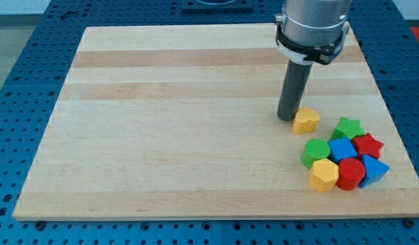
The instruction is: Slide the yellow heart to the left side of the green star
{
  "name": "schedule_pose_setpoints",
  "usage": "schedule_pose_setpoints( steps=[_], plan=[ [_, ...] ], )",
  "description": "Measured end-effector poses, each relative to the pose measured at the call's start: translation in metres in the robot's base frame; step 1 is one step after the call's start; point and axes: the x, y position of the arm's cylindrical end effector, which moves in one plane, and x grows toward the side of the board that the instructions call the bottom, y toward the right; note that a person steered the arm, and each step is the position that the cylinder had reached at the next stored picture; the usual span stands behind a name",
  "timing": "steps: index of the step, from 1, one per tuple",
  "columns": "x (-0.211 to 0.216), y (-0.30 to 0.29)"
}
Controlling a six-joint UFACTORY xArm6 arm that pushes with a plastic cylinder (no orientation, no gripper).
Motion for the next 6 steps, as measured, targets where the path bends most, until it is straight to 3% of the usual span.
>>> schedule_pose_setpoints(
  steps=[3,6],
  plan=[
    [0.004,0.008],
    [-0.022,0.012]
  ],
)
